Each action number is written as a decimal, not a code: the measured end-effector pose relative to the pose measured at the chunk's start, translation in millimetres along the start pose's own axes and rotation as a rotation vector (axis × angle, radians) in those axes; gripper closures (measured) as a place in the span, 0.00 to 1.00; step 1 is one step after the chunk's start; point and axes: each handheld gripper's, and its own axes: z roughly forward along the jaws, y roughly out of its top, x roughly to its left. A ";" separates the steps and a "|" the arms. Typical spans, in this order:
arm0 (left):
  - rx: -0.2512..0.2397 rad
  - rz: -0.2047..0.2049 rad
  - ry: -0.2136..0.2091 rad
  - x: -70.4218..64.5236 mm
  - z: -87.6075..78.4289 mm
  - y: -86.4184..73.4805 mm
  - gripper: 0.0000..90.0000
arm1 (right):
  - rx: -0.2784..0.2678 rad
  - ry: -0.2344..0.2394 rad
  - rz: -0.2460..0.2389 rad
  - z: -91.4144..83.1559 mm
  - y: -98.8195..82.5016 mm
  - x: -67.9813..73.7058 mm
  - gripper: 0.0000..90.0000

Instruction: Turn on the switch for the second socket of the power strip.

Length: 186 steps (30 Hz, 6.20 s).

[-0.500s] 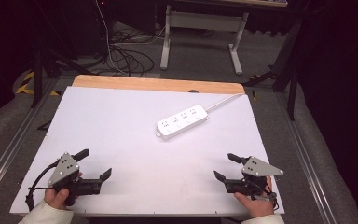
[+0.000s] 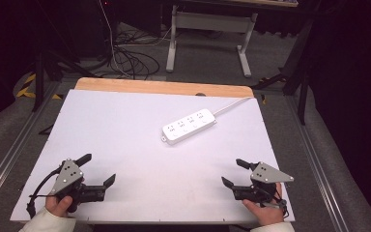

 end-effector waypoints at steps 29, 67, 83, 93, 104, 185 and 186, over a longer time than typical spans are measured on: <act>0.006 0.018 0.004 -1.7 -0.2 0.1 0.00 | 0.079 -0.013 -0.037 13.8 51.7 -9.0 0.34; 0.013 0.024 0.011 -0.9 1.2 -0.6 0.00 | 0.144 0.029 0.055 69.3 110.1 -40.4 0.93; 0.016 0.021 0.014 1.2 1.9 -1.1 0.00 | 0.136 -0.004 0.025 117.8 113.5 -55.2 1.00; 0.023 0.023 0.018 1.8 2.3 -1.3 0.00 | 0.130 -0.027 0.028 144.4 106.6 -62.2 1.00; 0.023 0.020 0.021 1.5 3.0 -1.4 0.00 | 0.116 -0.049 0.062 164.5 98.5 -71.7 1.00; 0.042 0.032 0.021 1.8 3.3 -1.7 0.00 | 0.335 -0.115 0.072 212.8 85.1 -69.0 1.00; 0.042 0.032 0.021 1.8 3.4 -1.7 0.00 | 0.327 -0.113 0.081 212.5 84.2 -69.0 1.00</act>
